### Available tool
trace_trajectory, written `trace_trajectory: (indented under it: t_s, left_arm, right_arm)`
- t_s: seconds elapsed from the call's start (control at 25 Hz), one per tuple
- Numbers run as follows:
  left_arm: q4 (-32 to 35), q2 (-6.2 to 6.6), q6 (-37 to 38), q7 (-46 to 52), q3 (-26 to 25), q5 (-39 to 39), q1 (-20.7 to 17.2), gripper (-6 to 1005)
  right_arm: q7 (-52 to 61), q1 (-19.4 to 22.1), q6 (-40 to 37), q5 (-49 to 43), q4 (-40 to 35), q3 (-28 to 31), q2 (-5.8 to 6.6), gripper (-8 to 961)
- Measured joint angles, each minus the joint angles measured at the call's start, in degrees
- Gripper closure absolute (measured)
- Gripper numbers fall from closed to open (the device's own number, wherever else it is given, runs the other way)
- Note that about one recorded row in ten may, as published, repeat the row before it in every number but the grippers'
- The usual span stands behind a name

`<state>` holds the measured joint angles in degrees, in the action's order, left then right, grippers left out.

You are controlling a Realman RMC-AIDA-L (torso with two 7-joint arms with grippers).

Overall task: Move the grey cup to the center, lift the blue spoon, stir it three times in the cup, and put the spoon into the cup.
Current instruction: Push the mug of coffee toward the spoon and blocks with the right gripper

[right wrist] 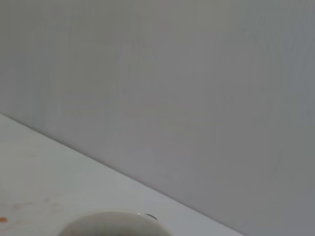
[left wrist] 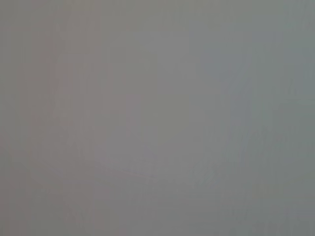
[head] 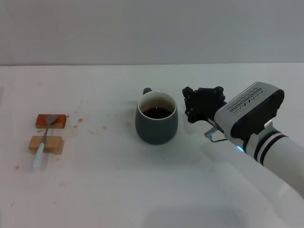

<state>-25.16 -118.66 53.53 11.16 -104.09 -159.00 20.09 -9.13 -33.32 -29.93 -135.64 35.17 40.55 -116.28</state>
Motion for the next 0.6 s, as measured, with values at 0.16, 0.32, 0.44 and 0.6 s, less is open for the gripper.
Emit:
trace_trajectory:
  t_s: [0.16,0.32,0.44,0.6]
  left_arm:
    - [0.1,0.0,0.0,0.0,-0.2,0.1,0.1,148]
    - [-0.1,0.0,0.0,0.0,-0.2,0.4,0.0,148]
    - [-0.1,0.0,0.0,0.0,-0.2,0.4,-0.1,148]
    - [-0.1,0.0,0.0,0.0,-0.3,0.4,-0.1,147]
  right_arm:
    - [3.1,-0.1,0.0,-2.2,0.1,-0.1,-0.18,929]
    - [5.3,-0.1,0.1,-3.8,0.1,-0.1,-0.44,929]
    - [6.0,0.0,-0.1,-3.9,0.1,-0.4,-0.64,928]
    - [6.0,0.2,-0.4,-3.9,0.2,-0.4,-1.13,928]
